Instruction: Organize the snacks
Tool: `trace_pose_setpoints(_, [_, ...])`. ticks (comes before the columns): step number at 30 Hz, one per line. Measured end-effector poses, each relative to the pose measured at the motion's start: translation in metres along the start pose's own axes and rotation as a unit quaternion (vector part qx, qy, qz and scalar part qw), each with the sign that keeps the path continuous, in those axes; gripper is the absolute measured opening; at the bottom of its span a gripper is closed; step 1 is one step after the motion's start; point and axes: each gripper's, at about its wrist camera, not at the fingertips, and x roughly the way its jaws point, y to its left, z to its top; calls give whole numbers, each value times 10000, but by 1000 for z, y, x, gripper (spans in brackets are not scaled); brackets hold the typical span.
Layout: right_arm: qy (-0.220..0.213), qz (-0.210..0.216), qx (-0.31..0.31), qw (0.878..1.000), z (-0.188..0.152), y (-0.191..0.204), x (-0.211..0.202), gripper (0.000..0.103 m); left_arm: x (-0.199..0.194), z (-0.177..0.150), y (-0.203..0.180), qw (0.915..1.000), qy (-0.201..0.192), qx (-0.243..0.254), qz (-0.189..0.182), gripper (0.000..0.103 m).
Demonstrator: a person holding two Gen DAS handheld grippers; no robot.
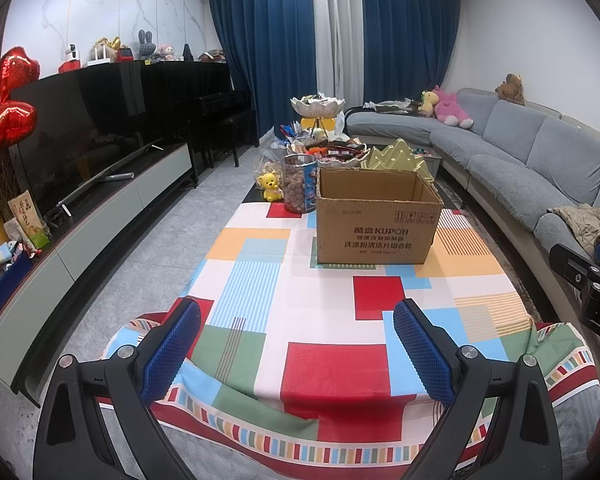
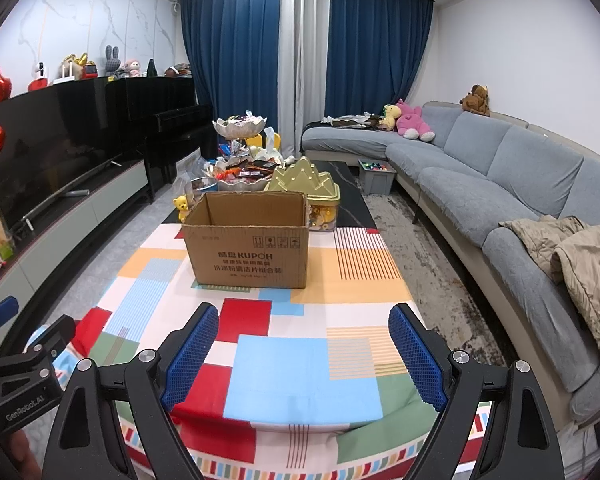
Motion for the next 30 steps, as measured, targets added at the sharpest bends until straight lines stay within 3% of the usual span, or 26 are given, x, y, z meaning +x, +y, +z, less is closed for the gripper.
trace_pose_setpoints(30, [23,3,7,10000,-2,-2,1,88,2,-8,1,10000,59,4,-8,101])
